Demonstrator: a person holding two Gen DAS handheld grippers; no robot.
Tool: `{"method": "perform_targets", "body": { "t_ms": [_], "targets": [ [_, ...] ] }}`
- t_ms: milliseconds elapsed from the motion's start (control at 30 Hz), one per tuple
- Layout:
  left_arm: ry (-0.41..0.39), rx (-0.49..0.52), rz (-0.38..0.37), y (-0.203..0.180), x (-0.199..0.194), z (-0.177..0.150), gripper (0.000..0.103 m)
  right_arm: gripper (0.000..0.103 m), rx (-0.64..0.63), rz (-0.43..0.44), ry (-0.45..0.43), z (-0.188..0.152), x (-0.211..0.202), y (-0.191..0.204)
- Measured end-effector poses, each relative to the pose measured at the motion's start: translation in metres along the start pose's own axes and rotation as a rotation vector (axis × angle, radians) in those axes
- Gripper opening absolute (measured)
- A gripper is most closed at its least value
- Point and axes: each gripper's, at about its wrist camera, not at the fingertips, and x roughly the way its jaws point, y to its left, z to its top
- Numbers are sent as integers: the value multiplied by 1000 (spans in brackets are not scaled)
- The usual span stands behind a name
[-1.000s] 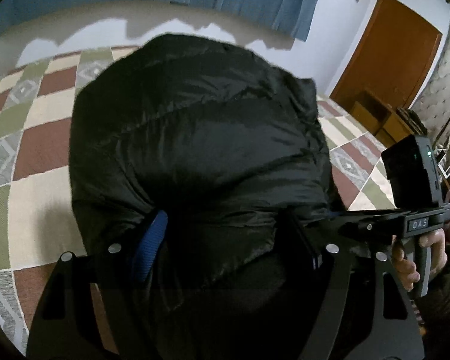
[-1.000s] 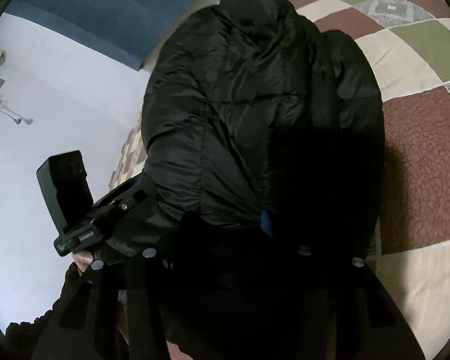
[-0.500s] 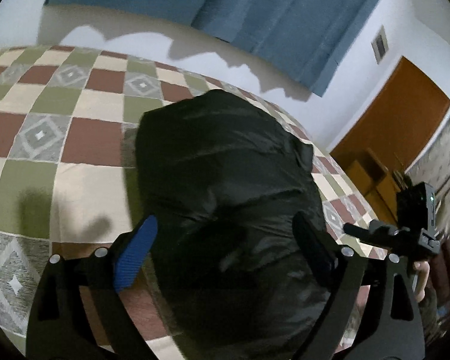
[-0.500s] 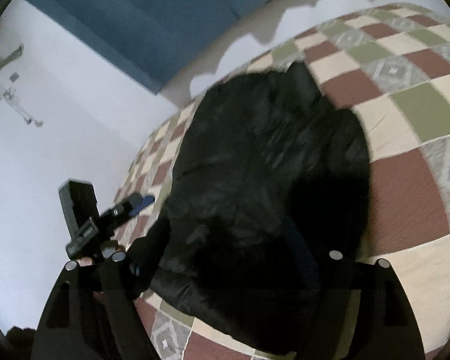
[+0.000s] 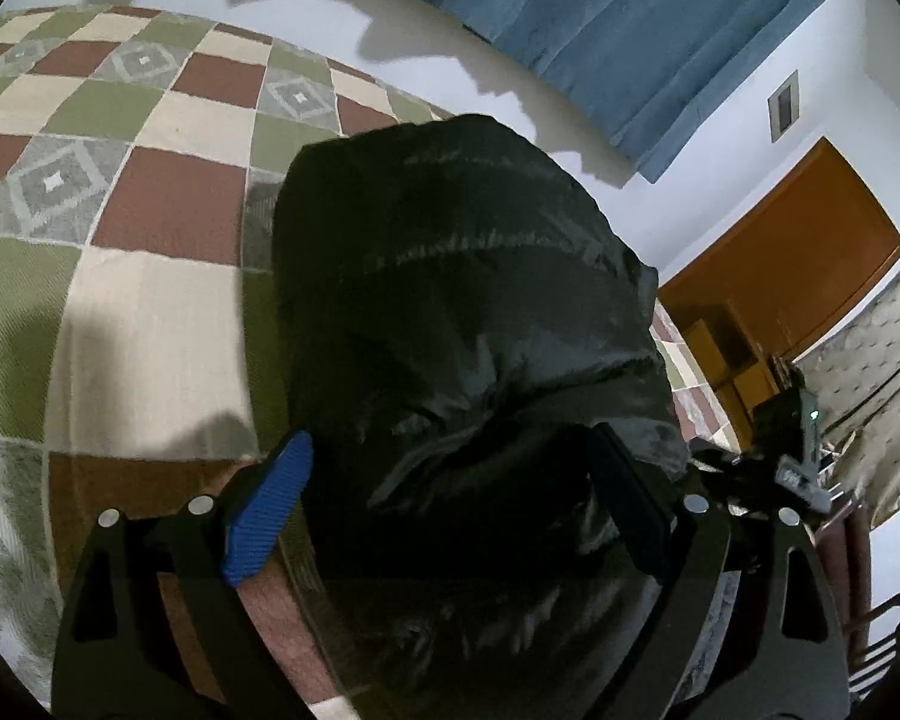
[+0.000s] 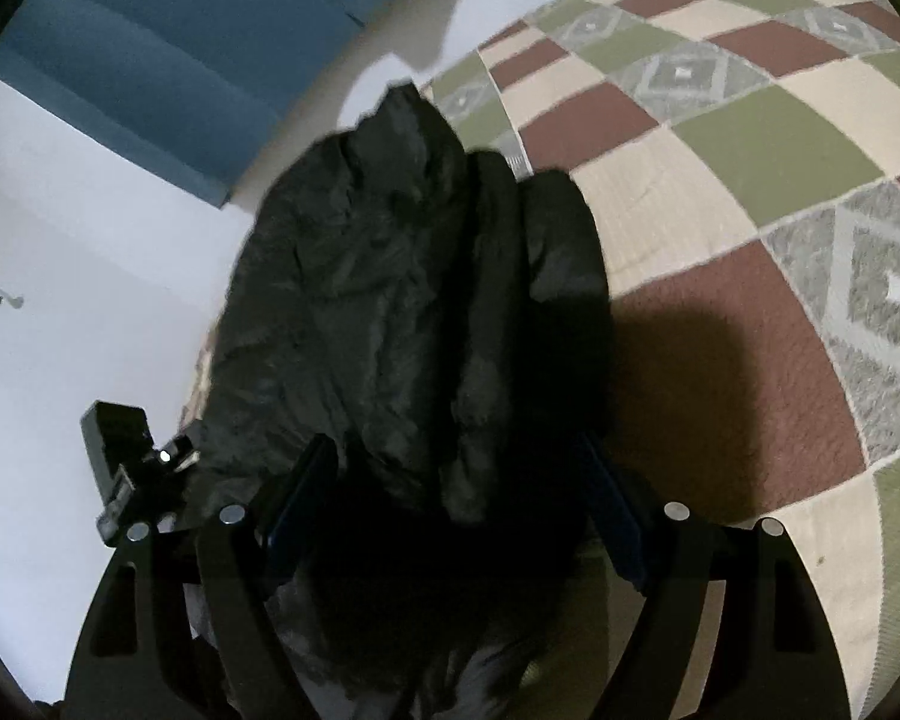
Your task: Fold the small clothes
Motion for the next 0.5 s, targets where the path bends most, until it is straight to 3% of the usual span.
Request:
{"method": "perform_targets", "body": {
  "t_ms": [167,333,500],
  "targets": [
    [23,-53,-7,12,9,3,92,79,5,49,-23,21,2,4],
    [7,-53,-3,17,1,0,92,79,38,4,-11,18,9,-6],
    [23,-75,-43,24,8,0,94,80,97,51,43,12,23,-24]
  ]
}}
